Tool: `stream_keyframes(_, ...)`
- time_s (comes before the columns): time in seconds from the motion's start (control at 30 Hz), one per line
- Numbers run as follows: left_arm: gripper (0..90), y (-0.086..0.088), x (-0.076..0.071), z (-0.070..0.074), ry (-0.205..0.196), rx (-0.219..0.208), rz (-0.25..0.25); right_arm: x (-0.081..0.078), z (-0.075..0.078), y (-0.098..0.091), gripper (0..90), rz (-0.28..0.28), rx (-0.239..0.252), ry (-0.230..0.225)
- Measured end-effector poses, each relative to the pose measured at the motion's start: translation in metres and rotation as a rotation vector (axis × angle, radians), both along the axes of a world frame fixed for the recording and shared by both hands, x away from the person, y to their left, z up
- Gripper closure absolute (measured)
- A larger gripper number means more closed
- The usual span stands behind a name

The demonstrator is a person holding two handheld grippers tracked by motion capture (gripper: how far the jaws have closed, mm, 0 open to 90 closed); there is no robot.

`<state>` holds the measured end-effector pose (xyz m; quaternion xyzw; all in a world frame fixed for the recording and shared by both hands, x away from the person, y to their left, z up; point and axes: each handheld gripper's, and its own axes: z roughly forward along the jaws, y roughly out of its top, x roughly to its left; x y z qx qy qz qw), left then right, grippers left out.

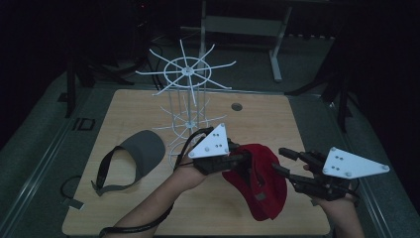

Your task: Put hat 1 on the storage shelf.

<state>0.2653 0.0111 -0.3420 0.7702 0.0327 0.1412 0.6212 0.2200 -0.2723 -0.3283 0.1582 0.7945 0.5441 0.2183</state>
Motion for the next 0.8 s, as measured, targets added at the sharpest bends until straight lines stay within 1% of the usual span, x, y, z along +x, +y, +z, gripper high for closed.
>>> stream_keyframes(0.03, 87.1, -0.001, 0.0, 0.0, 0.002, -0.001, -0.015, 0.0, -0.001, 0.001, 56.4, 0.02, -0.007, -0.001)
stream_keyframes(0.1, 87.0, -0.001, 0.001, 0.001, 0.001, 0.001, -0.021, 0.001, -0.002, 0.003, 62.3, 0.052, -0.024, -0.001)
stream_keyframes(0.13, 87.0, -0.001, 0.001, 0.001, 0.001, 0.001, -0.021, 0.001, -0.002, 0.003, 62.3, 0.052, -0.024, -0.001)
stream_keyframes(0.17, 87.0, -0.001, 0.002, 0.002, 0.007, -0.003, -0.025, 0.001, -0.002, 0.003, 67.6, 0.057, -0.031, 0.0)
stream_keyframes(0.2, 87.0, 0.0, 0.003, 0.002, 0.011, -0.004, -0.026, 0.001, -0.001, 0.003, 78.3, 0.063, -0.041, 0.001)
stream_keyframes(0.27, 87.0, 0.0, 0.004, 0.002, 0.011, -0.004, -0.027, 0.001, 0.0, 0.003, 85.4, 0.065, -0.046, 0.009)
stream_keyframes(0.3, 87.0, 0.0, 0.004, 0.002, 0.01, -0.002, -0.027, 0.0, 0.0, 0.004, 86.7, 0.071, -0.046, 0.013)
stream_keyframes(0.33, 86.9, 0.001, 0.005, 0.001, 0.008, -0.009, -0.034, 0.0, 0.0, 0.004, 87.2, 0.064, -0.044, 0.012)
stream_keyframes(0.4, 86.8, 0.003, 0.007, -0.001, 0.026, -0.023, -0.048, -0.001, 0.001, 0.004, 87.7, 0.054, -0.023, 0.012)
stream_keyframes(0.47, 86.6, 0.004, 0.008, -0.002, 0.028, -0.019, -0.055, -0.001, 0.003, 0.003, 87.9, 0.026, -0.003, 0.018)
stream_keyframes(0.53, 86.3, 0.003, 0.008, -0.003, 0.029, -0.018, -0.054, -0.002, 0.004, 0.002, 88.0, 0.02, 0.001, 0.018)
stream_keyframes(0.57, 85.3, 0.003, 0.008, -0.004, 0.029, -0.012, -0.06, 0.0, 0.006, 0.001, 88.1, -0.008, 0.021, 0.03)
stream_keyframes(0.63, 84.1, 0.003, 0.007, -0.004, 0.016, -0.009, -0.046, 0.0, 0.007, 0.001, 88.1, -0.015, 0.026, 0.03)
stream_keyframes(0.67, 77.9, 0.003, 0.006, -0.004, 0.013, -0.006, -0.041, 0.001, 0.009, 0.0, 88.1, -0.031, 0.031, 0.027)
stream_keyframes(0.7, 77.9, 0.003, 0.006, -0.004, 0.016, -0.01, -0.036, 0.001, 0.009, 0.0, 88.1, -0.031, 0.031, 0.027)
stream_keyframes(0.73, 74.0, 0.004, 0.006, -0.003, 0.024, -0.015, -0.026, 0.001, 0.009, 0.0, 88.1, -0.038, 0.037, 0.026)
stream_keyframes(0.77, 64.7, 0.007, 0.005, -0.002, 0.025, -0.018, -0.017, 0.002, 0.011, -0.001, 88.1, -0.052, 0.042, 0.024)
stream_keyframes(0.8, 61.8, 0.007, 0.005, -0.002, 0.025, -0.018, -0.017, 0.002, 0.011, -0.001, 88.1, -0.052, 0.042, 0.024)
